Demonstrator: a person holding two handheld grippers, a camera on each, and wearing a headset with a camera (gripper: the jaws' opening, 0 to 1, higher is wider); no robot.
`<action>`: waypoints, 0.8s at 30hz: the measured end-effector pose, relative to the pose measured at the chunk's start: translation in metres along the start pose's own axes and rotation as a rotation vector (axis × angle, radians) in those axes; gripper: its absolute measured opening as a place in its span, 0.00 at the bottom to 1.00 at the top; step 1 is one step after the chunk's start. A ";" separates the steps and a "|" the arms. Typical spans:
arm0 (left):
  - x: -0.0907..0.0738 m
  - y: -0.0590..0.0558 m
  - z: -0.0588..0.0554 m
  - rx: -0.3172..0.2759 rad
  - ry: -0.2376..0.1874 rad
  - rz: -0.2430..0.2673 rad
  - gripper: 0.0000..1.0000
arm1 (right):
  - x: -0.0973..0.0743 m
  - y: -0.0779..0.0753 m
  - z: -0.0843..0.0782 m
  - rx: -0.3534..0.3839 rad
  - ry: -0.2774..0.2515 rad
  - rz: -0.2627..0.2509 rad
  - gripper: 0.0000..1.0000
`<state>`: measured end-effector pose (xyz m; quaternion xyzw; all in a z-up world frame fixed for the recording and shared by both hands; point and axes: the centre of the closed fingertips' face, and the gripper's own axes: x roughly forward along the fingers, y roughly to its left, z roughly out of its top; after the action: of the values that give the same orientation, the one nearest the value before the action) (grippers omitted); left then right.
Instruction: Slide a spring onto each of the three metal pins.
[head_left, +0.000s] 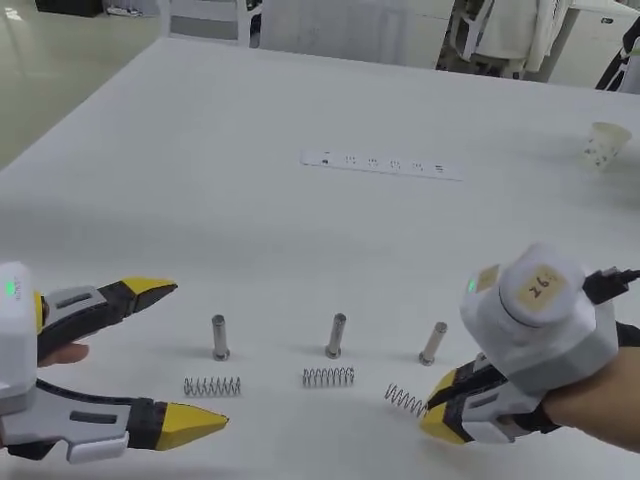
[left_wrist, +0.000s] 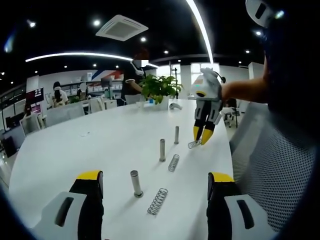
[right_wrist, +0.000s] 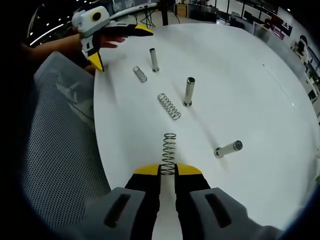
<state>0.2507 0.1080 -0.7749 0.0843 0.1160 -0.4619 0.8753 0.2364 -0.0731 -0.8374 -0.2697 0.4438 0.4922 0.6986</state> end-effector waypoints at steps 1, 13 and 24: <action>0.000 -0.001 0.001 0.002 -0.001 -0.002 0.82 | 0.000 0.000 0.001 -0.002 0.001 0.001 0.08; 0.004 -0.019 0.009 0.022 -0.013 -0.076 0.64 | 0.000 0.006 0.005 -0.022 -0.002 0.012 0.08; 0.017 -0.045 0.005 0.043 0.017 -0.176 0.54 | -0.003 0.010 0.011 -0.040 -0.006 0.027 0.08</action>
<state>0.2234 0.0685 -0.7767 0.0965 0.1205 -0.5387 0.8283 0.2308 -0.0620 -0.8290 -0.2761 0.4353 0.5110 0.6879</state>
